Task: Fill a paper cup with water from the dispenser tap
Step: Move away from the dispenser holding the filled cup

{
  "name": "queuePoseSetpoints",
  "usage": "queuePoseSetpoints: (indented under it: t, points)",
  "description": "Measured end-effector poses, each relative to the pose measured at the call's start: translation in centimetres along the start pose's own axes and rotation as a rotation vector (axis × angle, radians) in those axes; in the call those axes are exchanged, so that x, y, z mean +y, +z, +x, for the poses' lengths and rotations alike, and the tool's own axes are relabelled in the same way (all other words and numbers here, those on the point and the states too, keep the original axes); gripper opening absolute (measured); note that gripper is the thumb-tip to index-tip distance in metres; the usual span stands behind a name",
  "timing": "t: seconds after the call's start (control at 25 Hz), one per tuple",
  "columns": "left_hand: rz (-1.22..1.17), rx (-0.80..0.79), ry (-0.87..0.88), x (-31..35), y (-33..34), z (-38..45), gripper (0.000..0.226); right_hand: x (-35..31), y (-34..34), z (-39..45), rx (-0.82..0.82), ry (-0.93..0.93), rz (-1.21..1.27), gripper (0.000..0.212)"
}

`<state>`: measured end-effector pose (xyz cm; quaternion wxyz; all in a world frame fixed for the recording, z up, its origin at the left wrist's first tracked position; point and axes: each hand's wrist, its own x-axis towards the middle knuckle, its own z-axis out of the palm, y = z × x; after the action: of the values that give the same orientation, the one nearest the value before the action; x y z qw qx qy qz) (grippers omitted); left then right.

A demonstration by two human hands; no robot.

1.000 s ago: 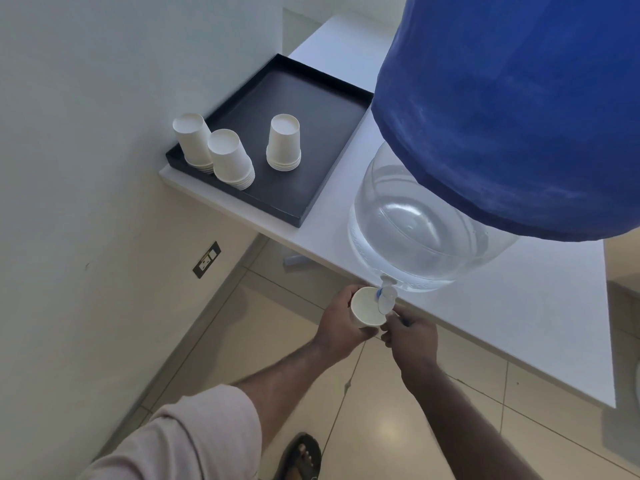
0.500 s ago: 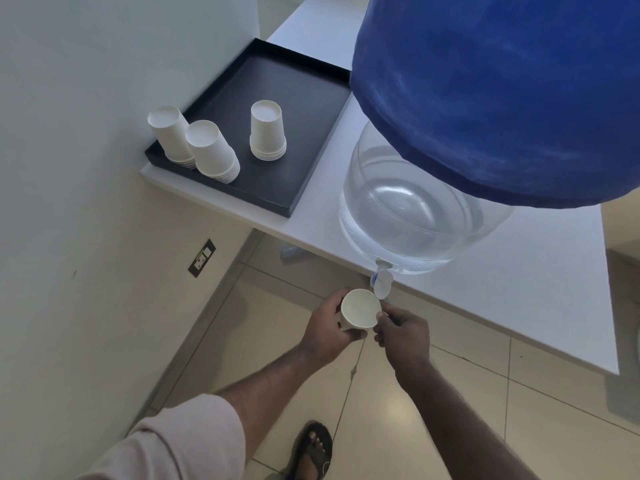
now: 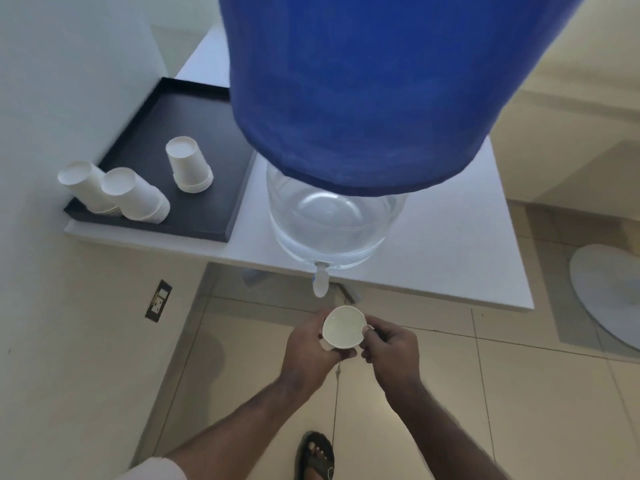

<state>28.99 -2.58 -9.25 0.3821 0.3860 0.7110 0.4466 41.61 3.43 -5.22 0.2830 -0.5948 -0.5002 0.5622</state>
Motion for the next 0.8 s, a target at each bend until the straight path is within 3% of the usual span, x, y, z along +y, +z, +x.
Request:
queuePoseSetpoints:
  t: [0.16,0.56,0.8]
  points:
    - [0.034,-0.101,0.109,4.0,1.1,0.3,0.067,-2.5,-3.5,-1.2,0.046,-0.018,0.057,0.042]
    - [0.08,-0.23,0.232,12.6,7.1,4.1,0.068,-7.2,-12.2,0.7,0.185,-0.092,0.096,0.029]
    - [0.182,-0.309,0.222,15.4,9.9,8.9,0.066,-8.2,-15.0,5.4,0.255,-0.067,0.082,0.026]
